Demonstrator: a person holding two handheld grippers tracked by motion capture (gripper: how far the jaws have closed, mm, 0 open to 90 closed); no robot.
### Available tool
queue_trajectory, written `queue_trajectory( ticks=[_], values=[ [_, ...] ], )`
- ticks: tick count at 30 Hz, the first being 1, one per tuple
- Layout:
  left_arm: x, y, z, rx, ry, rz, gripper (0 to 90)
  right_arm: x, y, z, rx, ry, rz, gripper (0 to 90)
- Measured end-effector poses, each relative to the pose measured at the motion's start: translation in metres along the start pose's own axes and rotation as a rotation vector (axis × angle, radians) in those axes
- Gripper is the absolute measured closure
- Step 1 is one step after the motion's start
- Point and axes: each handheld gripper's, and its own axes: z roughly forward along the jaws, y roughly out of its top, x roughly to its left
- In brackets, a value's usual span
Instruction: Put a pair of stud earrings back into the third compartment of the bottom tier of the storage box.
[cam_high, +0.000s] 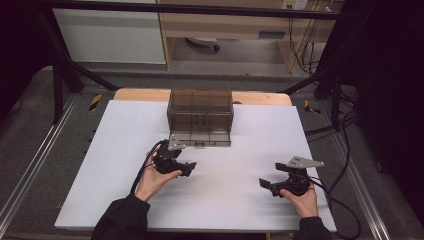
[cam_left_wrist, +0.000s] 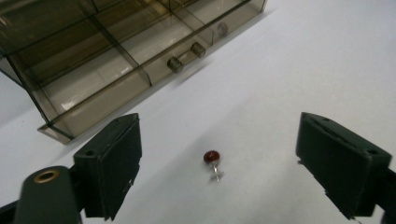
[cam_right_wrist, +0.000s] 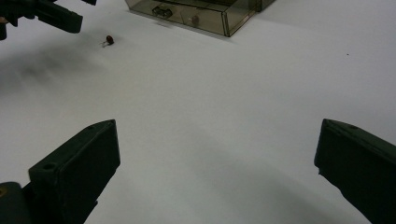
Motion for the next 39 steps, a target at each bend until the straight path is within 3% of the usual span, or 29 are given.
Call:
queue_trajectory(
  ticks=[3, 6, 14, 18, 32, 39],
  values=[
    [0.000, -0.004, 0.003, 0.012, -0.006, -0.007, 16.8, 0.000, 0.000, 0.000, -0.001, -0.001, 0.000, 0.8],
    [0.003, -0.010, 0.007, 0.023, -0.020, -0.036, 24.3, 0.000, 0.000, 0.000, 0.000, -0.002, 0.002, 0.8],
    [0.004, -0.017, 0.012, 0.039, -0.041, -0.054, 38.4, 0.000, 0.000, 0.000, 0.001, -0.003, 0.001, 0.8],
    [0.004, -0.019, 0.015, 0.060, -0.031, -0.039, 47.2, 0.000, 0.000, -0.001, -0.002, -0.003, 0.003, 0.8],
    [0.006, -0.020, 0.022, 0.068, -0.044, -0.044, 68.2, 0.000, 0.000, -0.001, -0.001, -0.004, 0.003, 0.8],
    [0.007, -0.020, 0.021, 0.070, -0.038, -0.040, 75.2, 0.000, 0.000, -0.001, -0.001, -0.004, 0.003, 0.8]
  ],
)
